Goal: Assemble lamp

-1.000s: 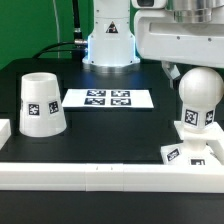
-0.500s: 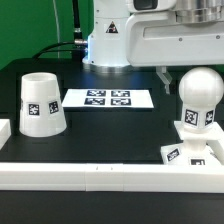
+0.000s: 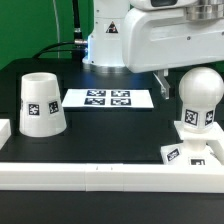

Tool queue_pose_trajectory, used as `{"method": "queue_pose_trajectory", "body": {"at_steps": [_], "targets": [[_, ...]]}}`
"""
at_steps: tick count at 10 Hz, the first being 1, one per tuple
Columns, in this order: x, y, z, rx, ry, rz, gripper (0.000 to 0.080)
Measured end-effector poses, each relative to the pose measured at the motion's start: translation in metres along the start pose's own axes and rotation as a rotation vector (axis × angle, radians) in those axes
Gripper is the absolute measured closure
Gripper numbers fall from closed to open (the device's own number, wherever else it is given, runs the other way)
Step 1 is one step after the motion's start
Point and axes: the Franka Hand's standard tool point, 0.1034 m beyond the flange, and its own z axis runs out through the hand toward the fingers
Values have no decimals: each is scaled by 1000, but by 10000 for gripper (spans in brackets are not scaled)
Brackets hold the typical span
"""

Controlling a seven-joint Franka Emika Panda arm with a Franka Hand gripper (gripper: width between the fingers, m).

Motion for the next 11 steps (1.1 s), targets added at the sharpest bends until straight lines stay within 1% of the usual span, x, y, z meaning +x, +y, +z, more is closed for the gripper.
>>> {"method": "queue_pose_trajectory", "body": {"at_steps": [1, 4, 6, 7, 8, 9, 11], "targets": [[1, -4, -1, -10, 1, -50, 100], [0, 0, 0, -11, -3, -261, 100], [0, 1, 0, -17, -6, -412, 100], [1, 0, 0, -42, -9, -560, 100], [3, -3, 0, -58, -7, -675, 100], [4, -4, 0, -65, -6, -732, 100], [5, -4, 0, -78, -19, -928, 100]]}}
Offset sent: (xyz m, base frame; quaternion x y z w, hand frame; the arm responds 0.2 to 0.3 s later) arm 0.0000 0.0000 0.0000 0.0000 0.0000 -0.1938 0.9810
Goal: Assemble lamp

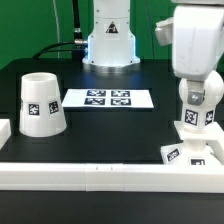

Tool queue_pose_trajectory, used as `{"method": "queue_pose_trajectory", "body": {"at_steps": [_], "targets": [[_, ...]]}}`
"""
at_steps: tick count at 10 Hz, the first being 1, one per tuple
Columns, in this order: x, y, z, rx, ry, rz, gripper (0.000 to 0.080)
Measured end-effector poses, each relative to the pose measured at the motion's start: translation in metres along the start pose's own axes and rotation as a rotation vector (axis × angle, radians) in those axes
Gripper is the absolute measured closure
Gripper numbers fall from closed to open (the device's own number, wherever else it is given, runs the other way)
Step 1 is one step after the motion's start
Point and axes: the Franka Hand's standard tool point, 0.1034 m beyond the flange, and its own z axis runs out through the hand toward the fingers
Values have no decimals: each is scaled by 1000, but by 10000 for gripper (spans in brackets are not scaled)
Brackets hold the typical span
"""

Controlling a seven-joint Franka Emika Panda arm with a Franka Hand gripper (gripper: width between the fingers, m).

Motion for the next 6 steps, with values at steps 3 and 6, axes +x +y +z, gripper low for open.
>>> {"method": "queue_pose_trajectory", "body": {"at_steps": [3, 6], "targets": [[1, 2, -3, -2, -17, -227, 100], [2, 3, -1, -4, -25, -377, 100]]}}
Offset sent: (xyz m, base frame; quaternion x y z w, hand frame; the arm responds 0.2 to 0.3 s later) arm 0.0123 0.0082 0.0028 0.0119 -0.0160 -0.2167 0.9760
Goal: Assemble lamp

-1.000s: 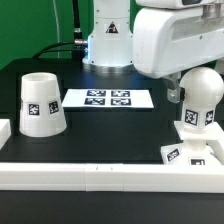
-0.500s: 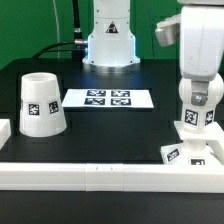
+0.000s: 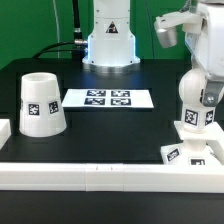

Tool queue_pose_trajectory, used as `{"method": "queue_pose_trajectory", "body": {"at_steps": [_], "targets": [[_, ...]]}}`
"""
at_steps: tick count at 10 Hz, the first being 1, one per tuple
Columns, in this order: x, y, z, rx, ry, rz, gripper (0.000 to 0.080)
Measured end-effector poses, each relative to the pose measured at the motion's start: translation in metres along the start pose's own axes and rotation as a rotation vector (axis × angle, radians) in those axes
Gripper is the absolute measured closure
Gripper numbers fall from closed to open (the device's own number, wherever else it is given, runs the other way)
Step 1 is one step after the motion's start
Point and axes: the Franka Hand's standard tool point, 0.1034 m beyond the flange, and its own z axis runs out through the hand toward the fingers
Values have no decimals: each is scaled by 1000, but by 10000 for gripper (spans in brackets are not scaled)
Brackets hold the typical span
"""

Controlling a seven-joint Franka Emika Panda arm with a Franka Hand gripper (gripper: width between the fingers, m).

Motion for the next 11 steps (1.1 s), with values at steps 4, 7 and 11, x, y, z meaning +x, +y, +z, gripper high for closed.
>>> {"method": "queue_pose_trajectory", "body": {"at_steps": [4, 7, 11], "targets": [[-5, 0, 2, -2, -25, -98, 222], [-6, 1, 2, -3, -25, -66, 223], [-5, 0, 2, -7, -18, 328, 223]]}}
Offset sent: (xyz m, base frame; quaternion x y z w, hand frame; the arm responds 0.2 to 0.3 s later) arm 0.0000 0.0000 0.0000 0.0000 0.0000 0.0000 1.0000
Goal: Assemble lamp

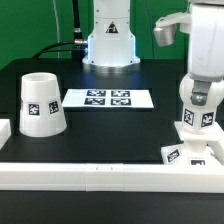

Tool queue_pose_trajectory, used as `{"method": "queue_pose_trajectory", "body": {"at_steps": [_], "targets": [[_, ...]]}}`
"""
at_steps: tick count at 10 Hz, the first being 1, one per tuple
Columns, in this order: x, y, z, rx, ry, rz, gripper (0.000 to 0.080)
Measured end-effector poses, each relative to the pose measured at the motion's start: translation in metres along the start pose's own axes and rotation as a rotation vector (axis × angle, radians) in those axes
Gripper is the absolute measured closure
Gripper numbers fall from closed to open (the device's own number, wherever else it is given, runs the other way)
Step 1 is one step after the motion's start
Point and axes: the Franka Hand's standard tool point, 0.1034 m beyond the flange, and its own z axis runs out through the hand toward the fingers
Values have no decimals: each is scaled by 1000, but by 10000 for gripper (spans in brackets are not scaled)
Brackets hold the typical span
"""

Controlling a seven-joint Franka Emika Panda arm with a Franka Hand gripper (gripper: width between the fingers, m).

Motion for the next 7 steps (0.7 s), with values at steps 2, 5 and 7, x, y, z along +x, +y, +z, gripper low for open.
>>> {"method": "queue_pose_trajectory", "body": {"at_steps": [2, 5, 7], "targets": [[0, -1, 0, 6, 4, 264, 223], [0, -3, 0, 34, 5, 561, 222], [0, -3, 0, 36, 3, 723, 222]]}}
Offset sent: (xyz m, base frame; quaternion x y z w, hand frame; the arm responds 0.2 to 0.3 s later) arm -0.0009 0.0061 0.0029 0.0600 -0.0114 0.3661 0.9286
